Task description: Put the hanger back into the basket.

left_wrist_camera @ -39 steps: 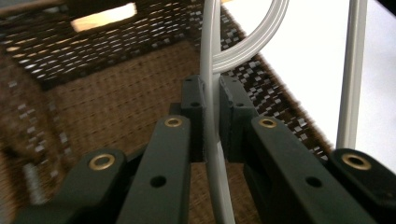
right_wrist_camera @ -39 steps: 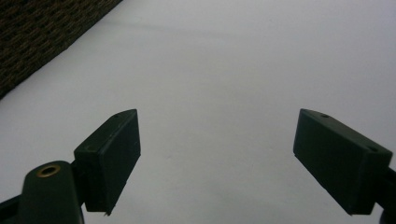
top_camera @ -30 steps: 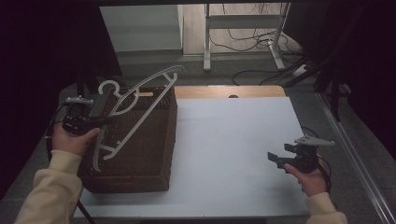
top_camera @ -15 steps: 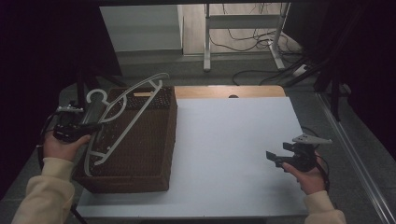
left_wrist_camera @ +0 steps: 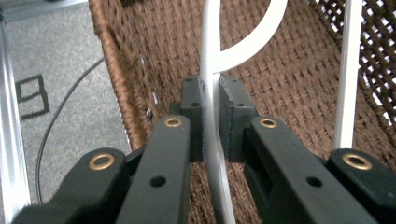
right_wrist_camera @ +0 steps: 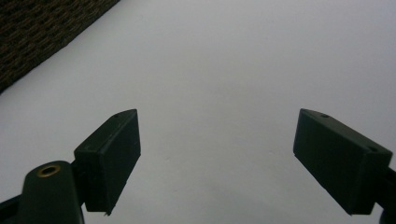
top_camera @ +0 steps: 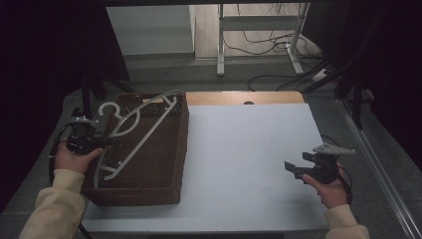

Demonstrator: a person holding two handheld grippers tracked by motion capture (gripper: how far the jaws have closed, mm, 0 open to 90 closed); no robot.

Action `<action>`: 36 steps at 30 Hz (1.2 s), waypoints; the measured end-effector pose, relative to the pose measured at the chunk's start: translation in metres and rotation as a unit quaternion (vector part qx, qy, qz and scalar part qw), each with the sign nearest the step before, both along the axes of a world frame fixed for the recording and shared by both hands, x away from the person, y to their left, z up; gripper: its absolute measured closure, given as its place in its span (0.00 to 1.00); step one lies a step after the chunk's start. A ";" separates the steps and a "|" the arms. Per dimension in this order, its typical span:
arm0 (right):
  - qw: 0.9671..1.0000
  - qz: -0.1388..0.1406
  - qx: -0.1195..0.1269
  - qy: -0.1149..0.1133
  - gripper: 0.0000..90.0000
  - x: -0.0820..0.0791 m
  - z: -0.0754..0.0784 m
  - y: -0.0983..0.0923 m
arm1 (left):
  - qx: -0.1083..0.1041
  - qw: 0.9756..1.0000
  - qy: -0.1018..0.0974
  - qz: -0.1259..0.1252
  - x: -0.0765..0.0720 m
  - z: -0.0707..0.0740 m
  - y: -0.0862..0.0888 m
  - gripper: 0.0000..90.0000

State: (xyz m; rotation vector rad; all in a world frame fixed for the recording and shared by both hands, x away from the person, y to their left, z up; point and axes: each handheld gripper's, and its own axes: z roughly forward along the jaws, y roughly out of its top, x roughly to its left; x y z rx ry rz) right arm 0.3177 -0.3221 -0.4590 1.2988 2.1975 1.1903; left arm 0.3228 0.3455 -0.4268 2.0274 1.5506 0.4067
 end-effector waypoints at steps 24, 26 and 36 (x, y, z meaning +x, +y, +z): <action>1.000 0.008 0.007 -0.002 0.16 -0.003 0.004 0.003 | -0.046 0.987 -0.068 -0.136 -0.031 0.024 -0.075 0.28; 1.000 0.009 0.006 -0.002 0.16 -0.003 0.004 0.003 | -0.055 0.985 -0.070 -0.145 -0.035 0.024 -0.082 0.28; 1.000 0.026 -0.002 0.005 0.16 -0.005 0.002 0.005 | -0.090 0.979 -0.075 -0.164 -0.066 0.008 -0.106 0.26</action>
